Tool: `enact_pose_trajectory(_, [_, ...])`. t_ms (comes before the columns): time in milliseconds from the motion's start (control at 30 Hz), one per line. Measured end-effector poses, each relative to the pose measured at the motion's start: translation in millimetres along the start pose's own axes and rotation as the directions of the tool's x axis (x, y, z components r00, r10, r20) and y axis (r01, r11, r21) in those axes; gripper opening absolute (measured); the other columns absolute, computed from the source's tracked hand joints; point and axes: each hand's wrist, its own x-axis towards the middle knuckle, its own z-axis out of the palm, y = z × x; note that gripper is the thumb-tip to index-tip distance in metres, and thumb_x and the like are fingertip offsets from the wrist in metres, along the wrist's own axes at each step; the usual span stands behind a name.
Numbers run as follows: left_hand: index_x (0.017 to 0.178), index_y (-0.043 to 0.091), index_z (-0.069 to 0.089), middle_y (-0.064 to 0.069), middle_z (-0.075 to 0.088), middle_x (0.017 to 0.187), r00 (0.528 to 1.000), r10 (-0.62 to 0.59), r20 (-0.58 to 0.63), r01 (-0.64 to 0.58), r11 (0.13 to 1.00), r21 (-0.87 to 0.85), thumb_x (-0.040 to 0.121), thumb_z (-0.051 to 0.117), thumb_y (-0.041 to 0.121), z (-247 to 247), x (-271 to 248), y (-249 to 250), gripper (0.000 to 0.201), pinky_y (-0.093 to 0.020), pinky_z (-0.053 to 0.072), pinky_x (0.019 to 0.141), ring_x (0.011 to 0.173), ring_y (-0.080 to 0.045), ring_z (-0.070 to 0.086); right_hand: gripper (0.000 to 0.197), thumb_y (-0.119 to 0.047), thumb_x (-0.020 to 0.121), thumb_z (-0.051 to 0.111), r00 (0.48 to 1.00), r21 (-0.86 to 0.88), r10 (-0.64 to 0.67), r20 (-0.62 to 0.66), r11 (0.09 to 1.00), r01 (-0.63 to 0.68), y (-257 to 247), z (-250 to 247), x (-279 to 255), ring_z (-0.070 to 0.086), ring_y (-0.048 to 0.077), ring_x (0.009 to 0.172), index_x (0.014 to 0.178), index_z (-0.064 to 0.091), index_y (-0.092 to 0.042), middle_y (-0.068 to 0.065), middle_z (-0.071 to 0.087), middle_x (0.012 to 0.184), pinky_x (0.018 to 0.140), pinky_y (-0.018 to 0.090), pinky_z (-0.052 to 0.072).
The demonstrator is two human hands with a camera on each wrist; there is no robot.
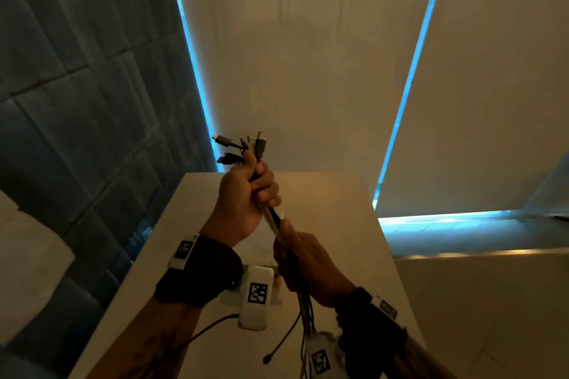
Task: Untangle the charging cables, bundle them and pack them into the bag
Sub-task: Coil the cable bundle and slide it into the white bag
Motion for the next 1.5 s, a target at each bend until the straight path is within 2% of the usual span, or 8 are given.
enact_pose_trajectory(133, [0.069, 0.018, 0.042, 0.010, 0.026, 0.041, 1.000, -0.002, -0.015, 0.002, 1.000, 0.002, 0.100, 0.027, 0.046, -15, 9, 15, 0.044, -0.016, 0.019, 0.033, 0.031, -0.003, 0.021, 0.056, -0.062, 0.093, 0.037, 0.997, -0.079, 0.043, 0.059, 0.996, -0.038, 13, -2, -11, 0.020, 0.016, 0.043, 0.065, 0.025, -0.015, 0.006, 0.021, 0.058, 0.041, 0.024, 0.023])
enact_pose_trajectory(533, [0.055, 0.018, 0.044, 0.008, 0.030, 0.042, 0.996, -0.065, -0.066, 0.057, 0.993, -0.107, 0.098, 0.033, 0.041, -62, 5, 21, 0.050, -0.016, 0.021, 0.029, 0.033, -0.004, 0.026, 0.038, -0.047, 0.094, 0.051, 0.968, -0.394, 0.193, 0.159, 0.912, -0.117, -32, -46, -55, 0.039, 0.009, 0.039, 0.065, 0.052, -0.022, -0.010, 0.044, 0.047, 0.045, 0.022, 0.037])
enact_pose_trajectory(667, [0.065, 0.015, 0.045, 0.008, 0.026, 0.044, 0.989, -0.112, -0.098, 0.126, 0.980, 0.154, 0.097, 0.035, 0.043, -57, -10, 7, 0.044, -0.014, 0.017, 0.031, 0.034, -0.004, 0.022, 0.025, -0.031, 0.090, 0.058, 0.990, -0.618, -0.069, 0.120, 0.776, 0.128, -77, -52, -52, 0.040, -0.001, 0.044, 0.066, 0.055, -0.022, -0.013, 0.047, 0.049, 0.046, 0.012, 0.034])
enact_pose_trajectory(833, [0.075, 0.015, 0.070, -0.006, 0.032, 0.061, 0.988, -0.155, 0.027, 0.128, 0.893, 0.432, 0.090, 0.041, 0.050, -30, -38, -22, 0.048, -0.026, 0.016, 0.049, 0.050, -0.016, 0.029, 0.030, -0.017, 0.094, 0.057, 0.949, -0.722, -0.305, 0.083, 0.638, 0.269, -116, -51, -26, 0.045, 0.000, 0.044, 0.065, 0.055, -0.025, -0.018, 0.051, 0.050, 0.047, 0.007, 0.033])
enact_pose_trajectory(1000, [0.109, 0.016, 0.068, -0.011, 0.066, 0.093, 0.975, -0.176, 0.138, 0.071, 0.829, 0.554, 0.089, 0.038, 0.059, -6, -55, -24, 0.056, -0.024, 0.047, 0.062, 0.071, -0.020, 0.057, 0.032, -0.017, 0.094, 0.057, 0.928, -0.752, -0.369, 0.045, 0.599, 0.275, -119, -52, -1, 0.046, 0.001, 0.044, 0.064, 0.055, -0.028, -0.019, 0.050, 0.048, 0.046, 0.009, 0.035])
enact_pose_trajectory(1100, [0.102, 0.023, 0.069, 0.002, 0.067, 0.088, 0.969, -0.182, 0.166, 0.042, 0.787, 0.615, 0.078, 0.067, 0.055, -5, -61, -24, 0.040, -0.037, 0.055, 0.077, 0.076, -0.012, 0.060, 0.030, -0.017, 0.095, 0.057, 0.927, -0.751, -0.370, 0.062, 0.594, 0.287, -115, -50, 5, 0.047, 0.000, 0.045, 0.066, 0.056, -0.027, -0.020, 0.052, 0.050, 0.047, 0.008, 0.035])
enact_pose_trajectory(1200, [0.082, 0.023, 0.072, -0.005, 0.060, 0.074, 0.972, -0.202, 0.120, 0.086, 0.781, 0.619, 0.067, 0.083, 0.034, -4, -65, -30, 0.022, -0.054, 0.048, 0.088, 0.074, -0.027, 0.053, 0.032, -0.014, 0.095, 0.056, 0.929, -0.745, -0.356, 0.101, 0.591, 0.308, -113, -46, 9, 0.049, -0.001, 0.046, 0.067, 0.056, -0.028, -0.023, 0.054, 0.050, 0.048, 0.008, 0.036])
enact_pose_trajectory(1500, [0.090, 0.001, 0.063, -0.004, 0.069, 0.085, 0.943, -0.257, 0.213, 0.099, 0.825, 0.557, 0.092, 0.057, 0.020, -12, -68, -35, 0.020, -0.031, 0.052, 0.071, 0.075, -0.020, 0.064, 0.022, -0.014, 0.097, 0.053, 0.948, -0.709, -0.264, 0.175, 0.634, 0.308, -109, -44, 14, 0.052, -0.003, 0.048, 0.082, 0.066, -0.003, -0.017, 0.058, 0.053, 0.046, 0.006, 0.037])
